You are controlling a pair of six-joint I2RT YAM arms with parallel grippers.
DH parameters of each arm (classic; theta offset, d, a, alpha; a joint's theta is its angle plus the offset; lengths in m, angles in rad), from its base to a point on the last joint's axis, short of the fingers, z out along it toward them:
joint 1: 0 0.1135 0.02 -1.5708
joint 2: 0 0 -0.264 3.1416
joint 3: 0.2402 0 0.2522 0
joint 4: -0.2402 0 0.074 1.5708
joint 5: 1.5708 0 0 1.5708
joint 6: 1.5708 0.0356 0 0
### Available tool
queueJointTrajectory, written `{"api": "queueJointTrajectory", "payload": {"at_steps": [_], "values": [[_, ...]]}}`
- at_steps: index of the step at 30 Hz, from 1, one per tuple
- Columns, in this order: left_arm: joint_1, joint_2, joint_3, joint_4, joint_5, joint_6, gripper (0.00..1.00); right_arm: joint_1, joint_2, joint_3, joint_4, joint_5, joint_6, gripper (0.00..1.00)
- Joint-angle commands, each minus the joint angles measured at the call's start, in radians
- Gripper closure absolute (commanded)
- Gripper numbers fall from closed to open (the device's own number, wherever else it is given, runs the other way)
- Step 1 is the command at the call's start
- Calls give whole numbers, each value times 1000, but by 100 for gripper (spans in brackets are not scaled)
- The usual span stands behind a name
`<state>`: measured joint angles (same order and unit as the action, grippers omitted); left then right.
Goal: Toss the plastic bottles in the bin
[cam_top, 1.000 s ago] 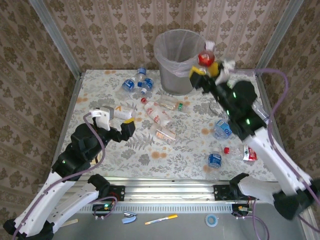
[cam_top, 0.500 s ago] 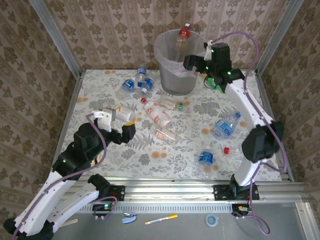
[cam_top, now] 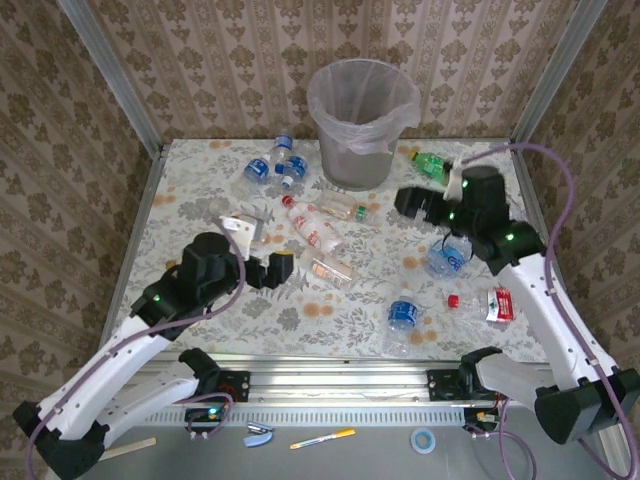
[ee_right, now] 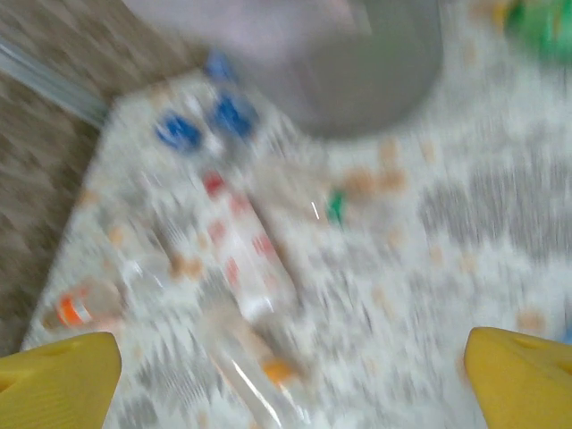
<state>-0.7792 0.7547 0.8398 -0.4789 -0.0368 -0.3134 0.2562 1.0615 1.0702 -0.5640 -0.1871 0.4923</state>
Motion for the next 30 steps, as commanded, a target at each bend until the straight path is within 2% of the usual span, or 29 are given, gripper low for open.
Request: {"api": "queueJointTrajectory", "payload": {"at_steps": [1,8,10,16,21,27,30], "values": [[-52,21,12,29,25,26,0,57,-78,-156,-158,2,91,0],[-110,17,-52,118,29,31,0,265,-172,-377,-238,77,223,0],[-114,12,-53,120,19,30,0,298,-193,-427,-245,110,266,1],[-114,-2,-47,116,6,39,0,357,-219,-505,-266,182,327,4],[-114,-18,-53,109,-34,43,0,377,-202,-573,-222,186,352,8],[-115,-63,-61,96,-63,51,0,391,-131,-618,-149,190,370,18],[-114,-80,-55,74,-74,59,0,393,-94,-633,-86,181,379,26]]}}
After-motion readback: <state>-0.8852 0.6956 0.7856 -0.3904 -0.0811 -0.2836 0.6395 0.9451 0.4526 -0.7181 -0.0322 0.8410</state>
